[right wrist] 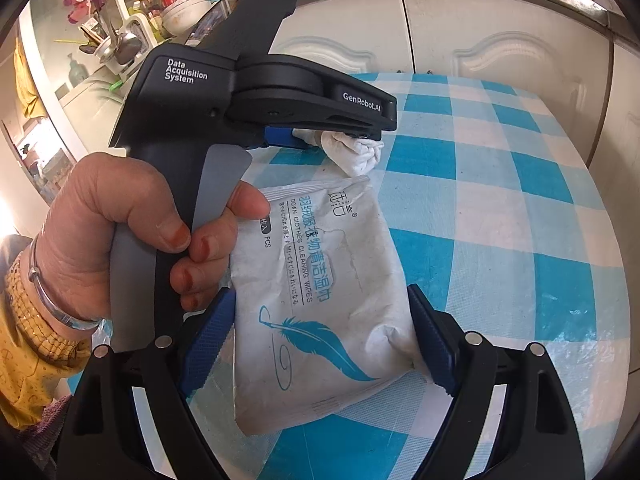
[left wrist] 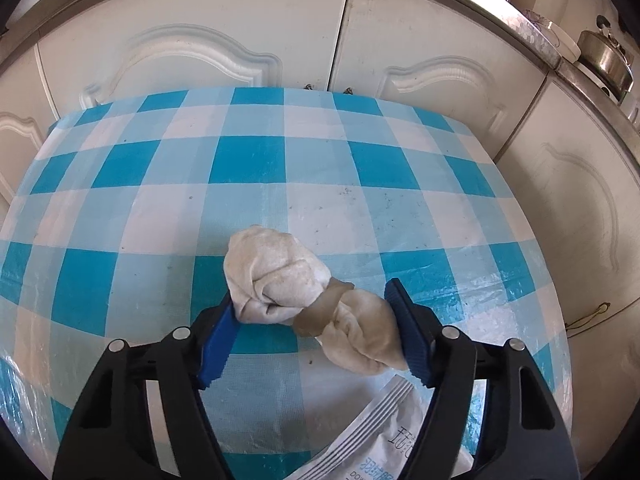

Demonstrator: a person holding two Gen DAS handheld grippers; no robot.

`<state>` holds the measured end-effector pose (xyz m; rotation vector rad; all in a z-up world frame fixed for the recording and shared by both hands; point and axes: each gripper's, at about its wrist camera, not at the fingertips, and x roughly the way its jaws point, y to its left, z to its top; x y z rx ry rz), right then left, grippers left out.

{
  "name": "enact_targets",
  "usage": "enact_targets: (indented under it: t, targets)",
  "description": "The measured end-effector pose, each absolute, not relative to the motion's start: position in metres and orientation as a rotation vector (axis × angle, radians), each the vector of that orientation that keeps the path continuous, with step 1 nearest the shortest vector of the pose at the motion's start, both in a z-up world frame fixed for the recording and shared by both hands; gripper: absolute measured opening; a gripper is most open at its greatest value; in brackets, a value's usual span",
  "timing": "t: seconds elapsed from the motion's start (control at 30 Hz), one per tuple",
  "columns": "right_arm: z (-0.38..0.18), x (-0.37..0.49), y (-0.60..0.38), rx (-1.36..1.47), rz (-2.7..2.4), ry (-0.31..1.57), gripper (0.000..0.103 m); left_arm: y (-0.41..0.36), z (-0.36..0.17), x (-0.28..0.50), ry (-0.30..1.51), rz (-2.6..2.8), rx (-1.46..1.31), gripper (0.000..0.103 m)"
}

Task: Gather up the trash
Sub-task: 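Grasp the white wipes bag with right tool while left tool grasps the tied cloth bundle, then carry cloth bundle and white wipes bag over the pink bucket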

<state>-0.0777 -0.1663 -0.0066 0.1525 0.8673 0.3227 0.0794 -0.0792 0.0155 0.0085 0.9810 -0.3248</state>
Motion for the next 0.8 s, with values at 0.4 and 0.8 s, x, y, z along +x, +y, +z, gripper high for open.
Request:
enact_targets:
  t: [0.4, 0.8]
  targets:
    - [-0.008, -0.077, -0.165, 0.137, 0.314, 0.87, 0.084, -0.068, 0.03, 0.065, 0.89, -0.276, 0.066, 0.059]
    - [-0.008, -0.079, -0.162, 0.104, 0.287, 0.872, 0.08, -0.031, 0.055, 0.039, 0.8, -0.242, 0.092, 0.059]
